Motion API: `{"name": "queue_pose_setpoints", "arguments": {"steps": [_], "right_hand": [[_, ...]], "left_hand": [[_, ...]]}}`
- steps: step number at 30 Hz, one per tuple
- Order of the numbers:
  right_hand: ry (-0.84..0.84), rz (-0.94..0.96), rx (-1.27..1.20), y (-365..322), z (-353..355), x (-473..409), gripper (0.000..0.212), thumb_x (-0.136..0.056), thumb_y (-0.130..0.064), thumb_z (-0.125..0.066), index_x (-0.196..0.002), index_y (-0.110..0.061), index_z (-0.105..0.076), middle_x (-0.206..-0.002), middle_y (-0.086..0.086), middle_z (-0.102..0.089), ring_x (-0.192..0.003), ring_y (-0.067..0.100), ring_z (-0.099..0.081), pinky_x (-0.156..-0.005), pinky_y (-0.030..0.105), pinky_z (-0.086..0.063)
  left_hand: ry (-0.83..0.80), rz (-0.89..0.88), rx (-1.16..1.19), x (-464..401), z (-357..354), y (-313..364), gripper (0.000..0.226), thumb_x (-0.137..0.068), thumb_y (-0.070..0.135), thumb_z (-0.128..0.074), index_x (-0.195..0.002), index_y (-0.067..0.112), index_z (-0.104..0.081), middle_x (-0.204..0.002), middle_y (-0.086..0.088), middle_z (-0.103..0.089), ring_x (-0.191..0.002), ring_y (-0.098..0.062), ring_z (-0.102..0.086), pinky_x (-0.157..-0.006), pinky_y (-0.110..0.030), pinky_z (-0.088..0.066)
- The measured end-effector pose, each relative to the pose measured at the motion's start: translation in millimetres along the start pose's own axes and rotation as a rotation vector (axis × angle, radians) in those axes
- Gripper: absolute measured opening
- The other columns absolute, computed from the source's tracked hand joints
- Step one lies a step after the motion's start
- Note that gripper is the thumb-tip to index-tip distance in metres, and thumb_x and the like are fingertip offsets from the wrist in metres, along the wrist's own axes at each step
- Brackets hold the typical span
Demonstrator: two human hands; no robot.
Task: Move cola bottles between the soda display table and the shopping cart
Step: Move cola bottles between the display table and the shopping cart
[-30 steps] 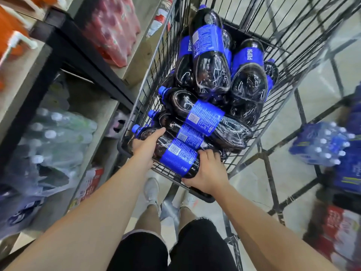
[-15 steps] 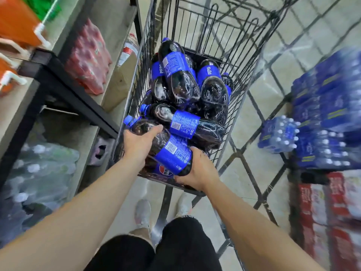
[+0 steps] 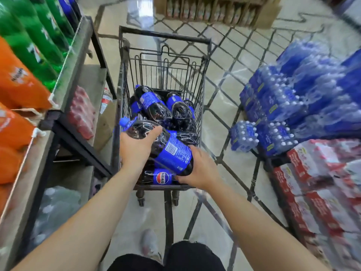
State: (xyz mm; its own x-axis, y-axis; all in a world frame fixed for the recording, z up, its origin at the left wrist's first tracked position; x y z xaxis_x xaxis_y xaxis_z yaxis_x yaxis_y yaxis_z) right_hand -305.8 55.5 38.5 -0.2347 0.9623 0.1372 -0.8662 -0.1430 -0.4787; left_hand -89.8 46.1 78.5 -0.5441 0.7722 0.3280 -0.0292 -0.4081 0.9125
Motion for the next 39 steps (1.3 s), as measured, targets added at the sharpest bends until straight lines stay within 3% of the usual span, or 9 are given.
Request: {"name": "queue_pose_setpoints", "arguments": {"steps": [3, 7, 13, 17, 20, 23, 27, 32, 39], "right_hand": [[0.044, 0.022, 0.009, -10, 20, 27, 0.103, -0.055, -0.068, -0.075, -0.142, -0.021, -0.046, -0.128, -0.001, -0.058, -0.117, 0.02, -0.055, -0.098, 0.037, -0.049], [0.079, 0.067, 0.005, -23, 41, 66, 0.105, -0.057, -0.07, -0.074, -0.144, -0.02, -0.044, -0.13, 0.0, -0.056, -0.116, 0.02, -0.054, -0.096, 0.037, -0.049], [0.098, 0.192, 0.04, -37, 58, 135, 0.107, -0.061, -0.059, -0.081, -0.15, -0.016, -0.04, -0.137, 0.003, -0.055, -0.125, 0.022, -0.05, -0.105, 0.034, -0.042], [0.105, 0.258, 0.042, -47, 58, 192, 0.108, -0.06, -0.058, -0.084, -0.149, -0.015, -0.042, -0.136, 0.003, -0.056, -0.124, 0.023, -0.051, -0.104, 0.035, -0.042], [0.102, 0.313, 0.032, -58, 51, 242, 0.109, -0.057, -0.062, -0.08, -0.148, -0.014, -0.044, -0.132, 0.004, -0.058, -0.12, 0.025, -0.053, -0.103, 0.036, -0.044], [0.085, 0.35, 0.05, -70, 43, 285, 0.11, -0.054, -0.071, -0.068, -0.147, -0.019, -0.044, -0.134, 0.001, -0.057, -0.12, 0.025, -0.054, -0.101, 0.039, -0.047], [0.062, 0.385, 0.042, -90, 33, 340, 0.113, -0.055, -0.069, -0.075, -0.151, -0.022, -0.039, -0.139, -0.001, -0.053, -0.123, 0.025, -0.052, -0.104, 0.041, -0.046], [0.063, 0.434, 0.018, -121, 16, 399, 0.114, -0.057, -0.063, -0.08, -0.153, -0.02, -0.037, -0.143, -0.002, -0.05, -0.129, 0.025, -0.049, -0.109, 0.041, -0.042], [0.082, 0.546, -0.013, -195, -21, 492, 0.109, -0.064, -0.054, -0.088, -0.153, -0.016, -0.039, -0.144, 0.001, -0.05, -0.131, 0.021, -0.046, -0.11, 0.029, -0.033]], "left_hand": [[-0.021, -0.067, -0.005, 28, 12, 14, 0.048, -0.075, 0.042, -0.094, -0.097, 0.027, -0.054, -0.093, 0.017, -0.062, -0.094, -0.011, -0.062, -0.089, -0.026, -0.045], [0.013, -0.095, 0.065, 69, 32, 22, 0.066, -0.072, 0.046, -0.095, -0.114, 0.018, -0.052, -0.092, 0.018, -0.058, -0.096, -0.011, -0.06, -0.082, -0.022, -0.041], [0.093, -0.232, 0.123, 148, 73, 19, 0.098, -0.049, 0.071, -0.092, -0.127, 0.018, -0.065, -0.116, 0.008, -0.075, -0.109, -0.012, -0.071, -0.102, -0.037, -0.055], [0.182, -0.265, 0.157, 211, 107, 6, 0.079, -0.06, 0.06, -0.096, -0.118, 0.018, -0.065, -0.112, 0.01, -0.073, -0.106, -0.01, -0.069, -0.096, -0.025, -0.049], [0.238, -0.297, 0.16, 251, 137, -16, 0.102, -0.041, 0.088, -0.087, -0.114, 0.018, -0.073, -0.105, 0.01, -0.079, -0.102, -0.01, -0.075, -0.099, -0.041, -0.059], [0.286, -0.26, 0.184, 289, 169, -41, 0.109, -0.035, 0.091, -0.086, -0.114, 0.017, -0.073, -0.103, 0.007, -0.08, -0.098, -0.015, -0.077, -0.093, -0.05, -0.062], [0.286, -0.217, 0.219, 344, 210, -60, 0.109, -0.035, 0.084, -0.091, -0.116, 0.016, -0.07, -0.101, 0.0, -0.08, -0.088, -0.021, -0.078, -0.084, -0.059, -0.063], [0.323, -0.221, 0.2, 411, 267, -66, 0.084, -0.052, 0.068, -0.09, -0.113, 0.014, -0.074, -0.1, 0.007, -0.08, -0.093, -0.009, -0.076, -0.088, -0.034, -0.06], [0.378, -0.278, 0.221, 481, 376, -104, 0.085, -0.052, 0.062, -0.092, -0.118, 0.012, -0.072, -0.104, 0.003, -0.079, -0.095, -0.015, -0.076, -0.087, -0.034, -0.062]]}}
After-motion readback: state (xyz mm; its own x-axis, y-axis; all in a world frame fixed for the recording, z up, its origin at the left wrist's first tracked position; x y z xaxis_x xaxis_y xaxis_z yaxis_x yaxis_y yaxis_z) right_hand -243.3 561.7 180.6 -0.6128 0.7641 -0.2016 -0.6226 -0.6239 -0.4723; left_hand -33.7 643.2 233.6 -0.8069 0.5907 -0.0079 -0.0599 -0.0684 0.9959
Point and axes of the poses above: each hand's wrist, its own x-axis away from the middle knuckle, its own z-axis out of the back of the hand, y = z × x, the point moved 3 cm from there along -x, towards the middle knuckle
